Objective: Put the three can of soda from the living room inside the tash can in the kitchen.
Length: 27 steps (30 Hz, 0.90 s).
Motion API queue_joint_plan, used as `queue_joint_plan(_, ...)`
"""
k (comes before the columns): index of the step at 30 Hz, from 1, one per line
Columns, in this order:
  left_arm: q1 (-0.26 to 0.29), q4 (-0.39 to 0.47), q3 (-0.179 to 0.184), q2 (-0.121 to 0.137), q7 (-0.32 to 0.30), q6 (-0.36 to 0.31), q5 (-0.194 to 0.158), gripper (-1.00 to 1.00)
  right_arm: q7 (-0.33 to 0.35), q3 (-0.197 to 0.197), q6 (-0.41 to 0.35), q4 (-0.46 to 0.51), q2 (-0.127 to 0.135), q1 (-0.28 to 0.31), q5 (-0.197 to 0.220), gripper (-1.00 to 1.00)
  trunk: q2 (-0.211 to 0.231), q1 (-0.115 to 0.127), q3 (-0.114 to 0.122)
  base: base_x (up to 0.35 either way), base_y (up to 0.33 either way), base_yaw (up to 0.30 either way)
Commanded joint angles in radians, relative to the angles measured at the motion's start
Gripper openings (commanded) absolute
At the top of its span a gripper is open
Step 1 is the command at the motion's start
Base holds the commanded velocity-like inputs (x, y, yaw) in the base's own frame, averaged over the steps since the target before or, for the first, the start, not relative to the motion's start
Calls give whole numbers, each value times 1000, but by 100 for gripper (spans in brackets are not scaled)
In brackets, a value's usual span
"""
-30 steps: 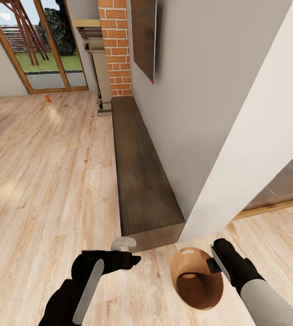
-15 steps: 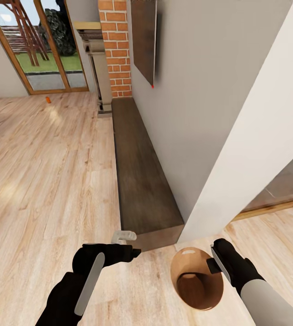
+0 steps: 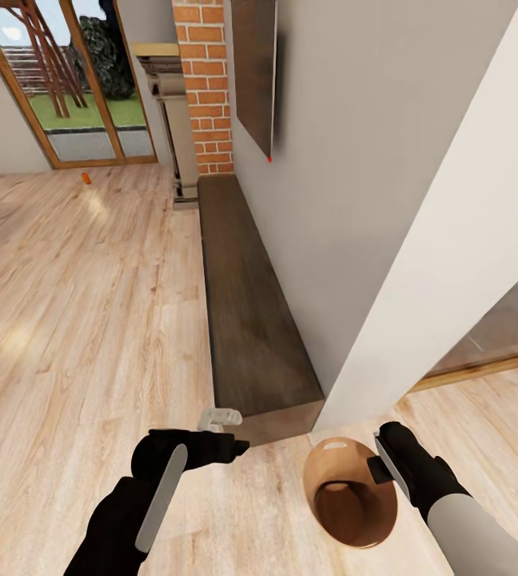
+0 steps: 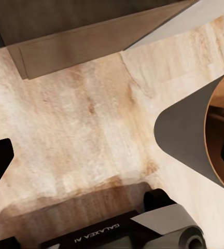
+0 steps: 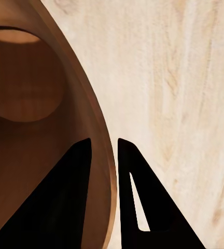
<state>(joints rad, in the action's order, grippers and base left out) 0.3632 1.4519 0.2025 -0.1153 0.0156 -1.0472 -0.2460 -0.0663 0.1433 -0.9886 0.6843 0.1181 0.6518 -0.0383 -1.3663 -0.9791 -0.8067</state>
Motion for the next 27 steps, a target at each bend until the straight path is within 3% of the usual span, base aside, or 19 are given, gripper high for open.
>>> queue_joint_plan(1, 1, -1, 0, 0, 0, 0, 1, 100, 2, 0, 1, 0, 0, 0, 8, -100, 7, 4, 3, 0, 0, 0)
queue_joint_plan(13, 21, -46, 0, 1, 3, 0, 6, 100, 2, 1, 1, 0, 0, 0, 8, -100, 91, 50, 41, 0, 0, 0)
queue_joint_plan(19, 45, -84, 0, 0, 56, 0, 5, 100, 1, 3, 1, 0, 0, 0, 8, -100, 133, 73, 60, 0, 0, 0)
queue_joint_plan(27, 63, -136, 0, 0, 71, 0, 5, 100, 0, 17, 1, 0, 0, -1, 8, -100, 189, 104, 85, 0, 0, 0)
